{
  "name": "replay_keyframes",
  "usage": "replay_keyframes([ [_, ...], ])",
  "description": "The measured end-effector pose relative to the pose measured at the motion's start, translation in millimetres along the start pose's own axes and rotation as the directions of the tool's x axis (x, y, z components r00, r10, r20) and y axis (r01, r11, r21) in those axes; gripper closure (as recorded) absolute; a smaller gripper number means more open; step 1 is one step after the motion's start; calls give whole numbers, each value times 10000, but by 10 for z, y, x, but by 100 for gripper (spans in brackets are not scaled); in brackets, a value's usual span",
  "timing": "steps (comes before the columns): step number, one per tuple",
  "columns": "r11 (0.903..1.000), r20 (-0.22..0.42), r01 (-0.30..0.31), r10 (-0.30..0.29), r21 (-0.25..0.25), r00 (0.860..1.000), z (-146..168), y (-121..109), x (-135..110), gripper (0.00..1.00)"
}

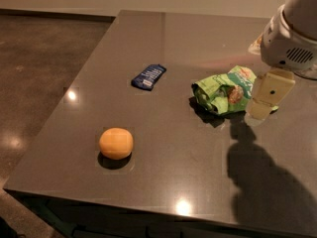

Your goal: Move green rice chip bag near orange

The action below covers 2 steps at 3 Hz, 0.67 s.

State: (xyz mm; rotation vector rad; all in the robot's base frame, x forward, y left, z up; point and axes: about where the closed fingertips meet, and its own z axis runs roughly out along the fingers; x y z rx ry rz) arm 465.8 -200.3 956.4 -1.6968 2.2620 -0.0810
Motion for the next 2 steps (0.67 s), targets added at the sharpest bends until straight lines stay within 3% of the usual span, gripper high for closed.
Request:
replay_keyframes([
  [2,9996,-19,-231,231,-186,9997,556,-270,-195,0],
])
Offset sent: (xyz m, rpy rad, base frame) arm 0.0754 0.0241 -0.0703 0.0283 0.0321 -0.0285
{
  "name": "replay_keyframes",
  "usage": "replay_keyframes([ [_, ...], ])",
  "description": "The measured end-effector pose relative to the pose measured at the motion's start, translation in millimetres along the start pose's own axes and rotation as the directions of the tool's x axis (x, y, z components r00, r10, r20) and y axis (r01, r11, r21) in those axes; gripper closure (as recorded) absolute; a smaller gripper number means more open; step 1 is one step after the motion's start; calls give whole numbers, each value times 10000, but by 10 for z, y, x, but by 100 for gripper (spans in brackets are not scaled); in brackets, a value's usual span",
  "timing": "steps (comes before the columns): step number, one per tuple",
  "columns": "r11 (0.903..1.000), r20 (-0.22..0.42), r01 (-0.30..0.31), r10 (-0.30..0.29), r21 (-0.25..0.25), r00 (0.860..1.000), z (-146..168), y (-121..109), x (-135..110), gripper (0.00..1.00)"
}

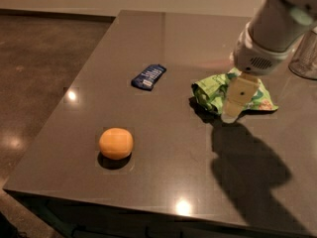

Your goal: Move green rice chip bag near orange

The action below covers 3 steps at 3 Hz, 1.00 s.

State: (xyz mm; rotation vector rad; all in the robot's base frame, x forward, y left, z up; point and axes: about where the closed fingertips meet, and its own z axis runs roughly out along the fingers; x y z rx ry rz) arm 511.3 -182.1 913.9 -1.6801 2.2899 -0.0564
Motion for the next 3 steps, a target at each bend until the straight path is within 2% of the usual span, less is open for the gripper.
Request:
replay_keyframes([
  [1,9998,-32,147,-147,-166,9999,249,-138,-26,0],
  [2,9992,-69,342,-343,-187,9994,318,-215,-10,16],
  [3,9973,12,731,-731,-95,9973,297,-203,-66,39],
])
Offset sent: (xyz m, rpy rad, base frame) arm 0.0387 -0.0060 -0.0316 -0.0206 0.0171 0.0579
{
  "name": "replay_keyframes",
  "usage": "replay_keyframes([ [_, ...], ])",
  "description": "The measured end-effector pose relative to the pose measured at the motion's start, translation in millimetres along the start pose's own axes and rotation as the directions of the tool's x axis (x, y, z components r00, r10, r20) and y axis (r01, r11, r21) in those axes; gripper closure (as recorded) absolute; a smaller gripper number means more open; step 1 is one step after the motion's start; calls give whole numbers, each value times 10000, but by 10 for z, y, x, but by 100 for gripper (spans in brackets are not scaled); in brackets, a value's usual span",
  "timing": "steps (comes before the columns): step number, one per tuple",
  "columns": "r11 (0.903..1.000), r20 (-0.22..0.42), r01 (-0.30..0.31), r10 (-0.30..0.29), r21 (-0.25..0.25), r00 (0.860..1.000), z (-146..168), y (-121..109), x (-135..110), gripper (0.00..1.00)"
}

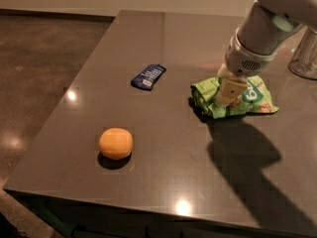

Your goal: Move green rice chip bag near orange

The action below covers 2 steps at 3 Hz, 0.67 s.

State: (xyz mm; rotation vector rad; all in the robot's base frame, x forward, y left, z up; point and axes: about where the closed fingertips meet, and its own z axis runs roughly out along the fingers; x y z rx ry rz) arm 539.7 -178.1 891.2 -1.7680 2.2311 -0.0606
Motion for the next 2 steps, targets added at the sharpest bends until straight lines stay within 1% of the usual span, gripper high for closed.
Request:
replay_keyframes([
  [1,9991,116,434,-433,-39,9990,-20,49,-74,63],
  [2,9953,401,972,-970,-47,9945,-111,169,-200,85],
])
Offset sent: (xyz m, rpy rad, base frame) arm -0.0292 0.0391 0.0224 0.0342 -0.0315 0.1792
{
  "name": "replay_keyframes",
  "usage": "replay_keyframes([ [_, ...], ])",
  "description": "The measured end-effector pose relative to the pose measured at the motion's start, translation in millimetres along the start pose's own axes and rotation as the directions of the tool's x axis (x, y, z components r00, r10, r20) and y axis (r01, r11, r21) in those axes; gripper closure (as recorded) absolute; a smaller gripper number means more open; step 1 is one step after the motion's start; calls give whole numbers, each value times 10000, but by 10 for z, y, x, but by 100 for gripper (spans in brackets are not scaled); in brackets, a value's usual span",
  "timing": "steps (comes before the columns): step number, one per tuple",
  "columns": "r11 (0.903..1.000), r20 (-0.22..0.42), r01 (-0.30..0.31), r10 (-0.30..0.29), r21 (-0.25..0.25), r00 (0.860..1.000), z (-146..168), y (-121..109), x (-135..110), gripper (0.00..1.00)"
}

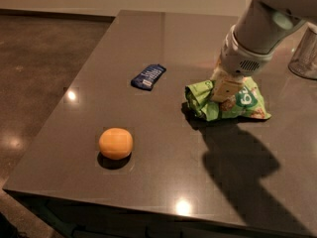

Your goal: Move green rice chip bag near orange

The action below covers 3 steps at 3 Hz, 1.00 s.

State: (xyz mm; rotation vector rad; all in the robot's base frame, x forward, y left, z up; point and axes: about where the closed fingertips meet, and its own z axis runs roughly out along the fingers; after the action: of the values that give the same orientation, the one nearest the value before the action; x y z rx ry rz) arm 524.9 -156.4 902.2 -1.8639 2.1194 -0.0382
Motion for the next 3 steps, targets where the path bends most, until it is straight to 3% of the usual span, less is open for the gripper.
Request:
replay_keyframes([
  [1,9959,502,909,-909,11,9946,-150,192,-278,100],
  [3,9649,1523,2625,-2598,27,9536,-386,743,-910,100],
])
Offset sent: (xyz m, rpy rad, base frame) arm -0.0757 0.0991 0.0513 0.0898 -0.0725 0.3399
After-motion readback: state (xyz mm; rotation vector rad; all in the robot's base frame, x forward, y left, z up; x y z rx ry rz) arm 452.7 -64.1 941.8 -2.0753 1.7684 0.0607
